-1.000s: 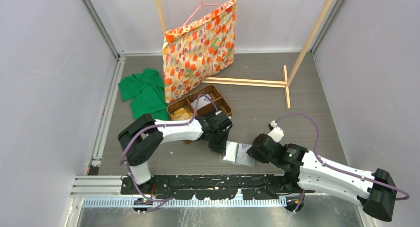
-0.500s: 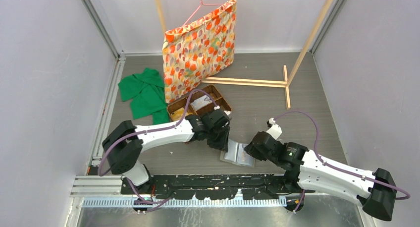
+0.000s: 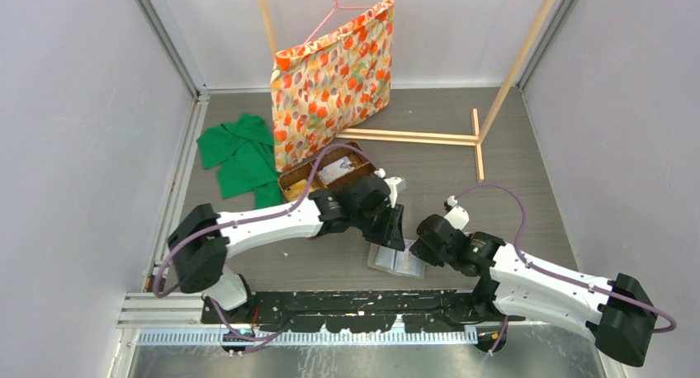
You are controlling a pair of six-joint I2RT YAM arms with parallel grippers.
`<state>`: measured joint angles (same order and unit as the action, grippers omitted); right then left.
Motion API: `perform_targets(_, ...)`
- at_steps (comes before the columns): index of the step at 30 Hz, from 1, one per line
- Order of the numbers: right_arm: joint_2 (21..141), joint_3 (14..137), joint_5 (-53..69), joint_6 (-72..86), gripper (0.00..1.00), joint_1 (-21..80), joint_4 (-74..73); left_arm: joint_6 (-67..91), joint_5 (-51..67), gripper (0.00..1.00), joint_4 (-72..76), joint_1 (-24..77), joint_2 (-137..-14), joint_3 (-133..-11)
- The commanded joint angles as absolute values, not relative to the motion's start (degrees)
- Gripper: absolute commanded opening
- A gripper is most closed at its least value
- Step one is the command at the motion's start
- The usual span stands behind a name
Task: Take the credit cards out of the card holder
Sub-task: Remove the credit card from the card holder.
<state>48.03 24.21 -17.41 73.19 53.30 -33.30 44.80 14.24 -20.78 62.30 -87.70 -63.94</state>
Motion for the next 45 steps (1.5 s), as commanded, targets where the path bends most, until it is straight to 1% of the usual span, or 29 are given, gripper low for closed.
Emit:
perform_targets(1, 47.5, 23.2, -16.8, 73.0, 0.25, 51.6, -33.2, 46.1, 19.0, 0.34, -15.5, 62.4, -94.5, -67.8)
perform_targets(4, 46.8, 22.3, -16.4, 73.1, 0.25, 51.0, -32.9, 45.9, 18.6, 0.30, -16.6, 62.3, -98.3, -69.4)
perform_targets(7, 46.7, 20.9, -15.6, 73.2, 0.24, 50.6, -31.9, 47.8, 17.8, 0.29, -15.6, 61.6, -100.4, -67.9)
perform_targets(13, 46.0, 19.3, -14.7, 73.7, 0.20, 50.4, -30.1, 51.6, 18.6, 0.32, -8.4, 58.8, -99.4, -60.8)
perform_targets(15, 45.8, 18.9, -14.4, 73.8, 0.17, 50.2, -29.6, 51.8, 19.0, 0.32, -8.0, 58.3, -99.6, -60.0)
perform_targets(18, 46.3, 18.6, -14.0, 73.8, 0.16, 50.1, -29.1, 52.4, 19.5, 0.33, -7.0, 58.1, -100.3, -59.1)
perform_targets(22, 47.2, 17.9, -13.6, 74.1, 0.16, 50.1, -27.9, 53.0, 20.1, 0.38, -5.5, 58.0, -101.5, -58.3)
perform_targets(24, 47.4, 17.5, -13.4, 74.4, 0.14, 50.0, -27.3, 53.4, 20.3, 0.38, -4.3, 57.9, -101.7, -57.3)
perform_targets(29, 47.3, 15.7, -13.0, 75.5, 0.12, 50.0, -26.0, 54.1, 19.8, 0.35, -2.6, 57.6, -102.2, -55.4)
perform_targets(38, 44.2, 13.7, -13.4, 77.0, 0.10, 49.9, -27.7, 54.1, 17.7, 0.34, -1.6, 57.4, -102.3, -53.2)
perform_targets(45, 43.7, 13.2, -13.3, 77.5, 0.09, 49.9, -28.0, 56.8, 20.3, 0.27, 5.8, 57.5, -104.3, -51.3)
